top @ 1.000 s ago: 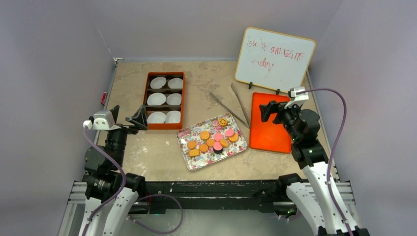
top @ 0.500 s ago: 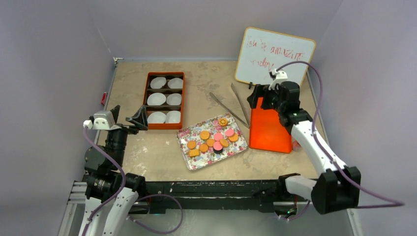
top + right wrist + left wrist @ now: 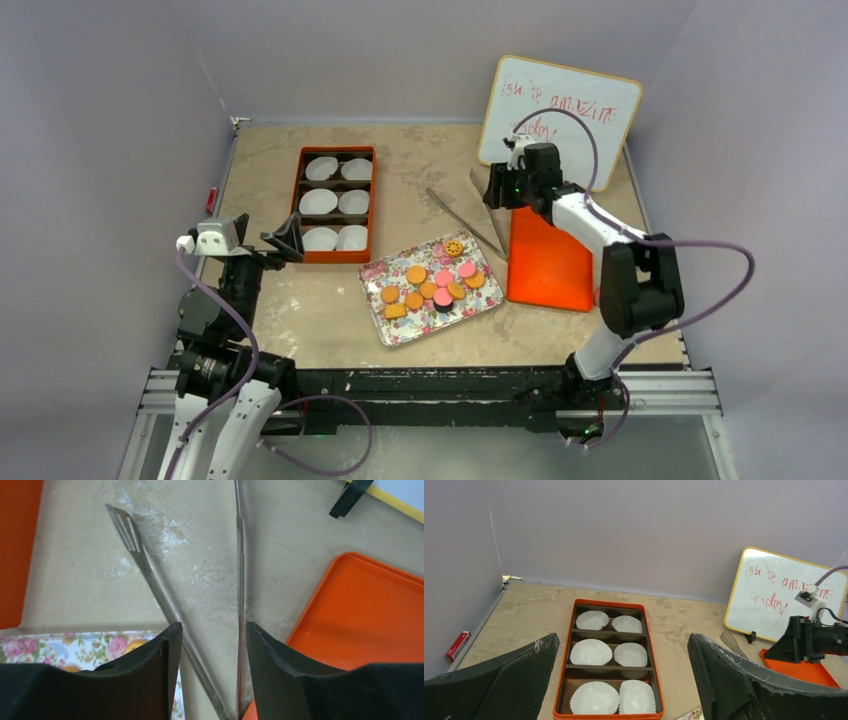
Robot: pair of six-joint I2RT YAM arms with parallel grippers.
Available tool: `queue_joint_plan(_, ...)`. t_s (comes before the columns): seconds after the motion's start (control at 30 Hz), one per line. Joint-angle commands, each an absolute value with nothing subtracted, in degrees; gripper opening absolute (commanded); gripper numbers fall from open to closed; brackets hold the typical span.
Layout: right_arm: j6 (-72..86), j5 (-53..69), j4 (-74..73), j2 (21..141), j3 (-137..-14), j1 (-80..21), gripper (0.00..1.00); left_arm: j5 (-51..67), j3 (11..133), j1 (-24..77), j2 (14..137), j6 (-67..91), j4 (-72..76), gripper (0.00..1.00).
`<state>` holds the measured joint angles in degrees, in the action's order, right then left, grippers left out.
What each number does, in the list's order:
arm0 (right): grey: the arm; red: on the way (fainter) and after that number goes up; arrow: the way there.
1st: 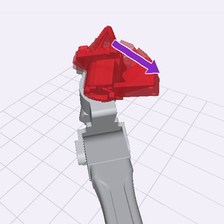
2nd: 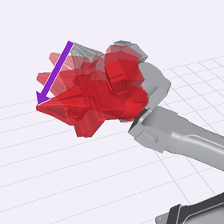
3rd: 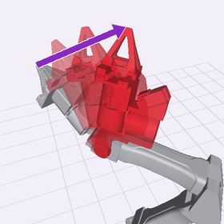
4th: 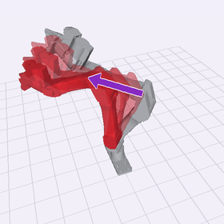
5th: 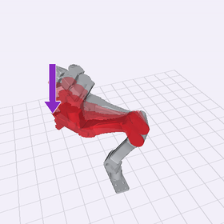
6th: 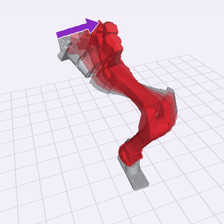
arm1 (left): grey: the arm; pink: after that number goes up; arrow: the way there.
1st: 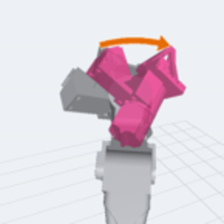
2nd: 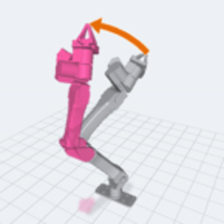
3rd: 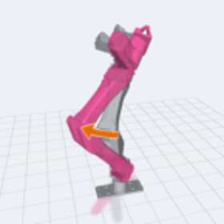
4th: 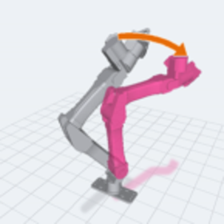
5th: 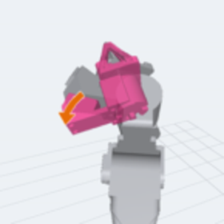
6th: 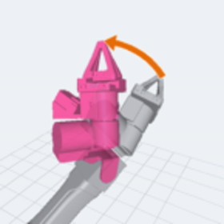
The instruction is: Pack the cookies
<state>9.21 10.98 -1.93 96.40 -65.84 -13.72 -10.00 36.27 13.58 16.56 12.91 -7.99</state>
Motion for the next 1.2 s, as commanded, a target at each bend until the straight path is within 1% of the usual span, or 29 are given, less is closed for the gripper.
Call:
queue_joint_plan(0.0, 6.7, 7.7, -5.3, 101.8, -72.0, -14.9, 0.51, -9.0, 37.0, 13.8, 16.8, 13.3, -7.1, 1.00)
queue_joint_plan(0.17, 5.7, 3.7, -9.1, 107.3, -76.2, -16.0, 0.40, -8.3, 37.0, 13.8, 17.4, 13.4, -6.9, 1.00)
queue_joint_plan(0.33, 4.5, 0.2, -10.3, 110.2, -77.4, -16.8, 0.36, -8.2, 37.0, 13.8, 17.5, 13.4, -6.9, 1.00)
queue_joint_plan(0.57, 3.3, -2.3, -12.0, 114.6, -80.1, -18.2, 0.27, -8.1, 37.0, 13.8, 17.6, 13.3, -7.0, 1.00)
queue_joint_plan(0.73, 2.9, -3.2, -13.1, 116.9, -82.0, -18.9, 0.22, -7.4, 36.8, 13.8, 17.3, 13.1, -6.8, 1.00)
queue_joint_plan(0.77, 2.9, -3.2, -13.4, 117.2, -82.5, -19.0, 0.20, -7.4, 36.9, 13.8, 17.5, 13.1, -6.8, 1.00)
queue_joint_plan(0.83, 2.9, -3.1, -14.1, 117.7, -83.4, -19.1, 0.12, -7.3, 36.9, 13.8, 17.5, 12.9, -6.8, 1.00)
queue_joint_plan(0.87, 3.1, -2.8, -14.4, 117.6, -83.6, -19.2, 0.07, -7.3, 36.8, 13.8, 17.4, 12.9, -6.8, 1.00)
queue_joint_plan(0.93, 3.7, -2.0, -14.2, 116.9, -83.8, -19.2, 0.01, -7.8, 36.7, 13.8, 17.3, 12.8, -6.8, 1.00)
queue_joint_plan(0.97, 4.1, -1.6, -13.9, 116.3, -83.6, -19.2, 0.00, -7.9, 36.7, 13.8, 17.3, 12.8, -6.8, 1.00)
queue_joint_plan(1.17, 7.6, -0.1, -11.2, 111.5, -82.7, -19.2, 0.00, -4.3, 36.3, 13.8, 17.8, 12.3, -6.4, 1.00)
